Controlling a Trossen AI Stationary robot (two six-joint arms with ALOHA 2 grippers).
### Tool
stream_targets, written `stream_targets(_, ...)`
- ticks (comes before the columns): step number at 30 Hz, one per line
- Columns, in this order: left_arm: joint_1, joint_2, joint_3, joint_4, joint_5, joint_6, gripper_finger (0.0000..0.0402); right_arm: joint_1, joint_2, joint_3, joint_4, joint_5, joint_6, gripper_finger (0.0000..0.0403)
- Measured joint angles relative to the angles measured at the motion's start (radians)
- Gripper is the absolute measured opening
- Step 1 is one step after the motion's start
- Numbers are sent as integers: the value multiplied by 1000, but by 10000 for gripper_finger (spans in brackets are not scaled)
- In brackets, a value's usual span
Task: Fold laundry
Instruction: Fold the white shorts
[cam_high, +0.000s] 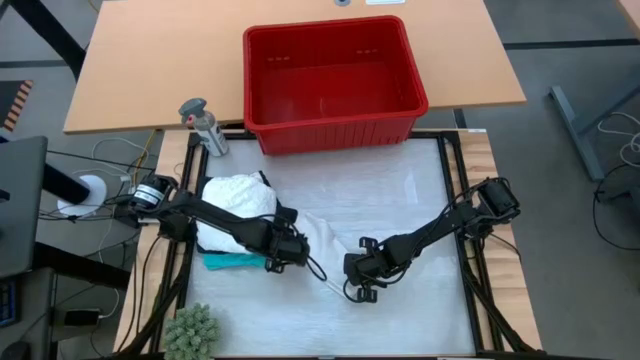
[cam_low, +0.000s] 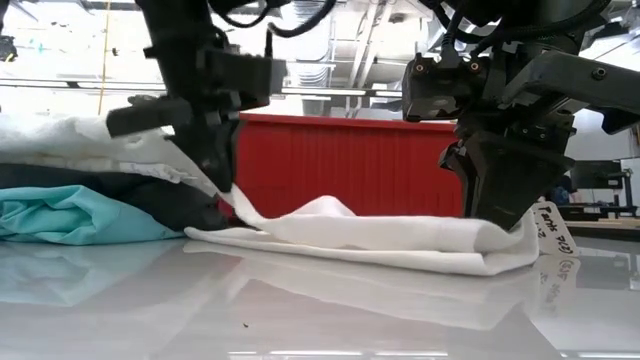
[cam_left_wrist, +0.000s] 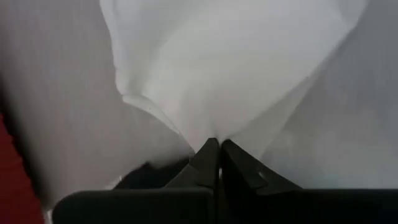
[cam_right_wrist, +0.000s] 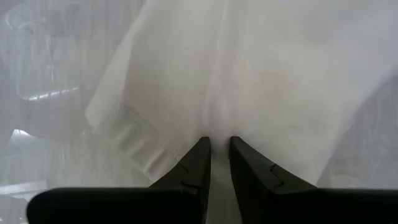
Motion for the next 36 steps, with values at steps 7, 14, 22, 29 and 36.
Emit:
stream_targets(7, -54, 0, 4, -120, -13, -91, 0, 0, 0, 0, -1, 0, 0, 87)
stream_targets(14, -66, 0, -21, -64, -22, -127, 0, 0, 0, 0, -1, 1, -9, 87)
stream_targets(22, -67, 0, -24, -155, 67, -140, 32, 0, 0, 0, -1, 1, -11, 87)
stream_targets(29, -65, -6, -25, -159, 65, -243, 94, 0, 0, 0, 0, 1, -16, 87)
stream_targets(36, -66, -22, -23, 380, 132, -249, 100, 0, 0, 0, 4, -2, -16, 87)
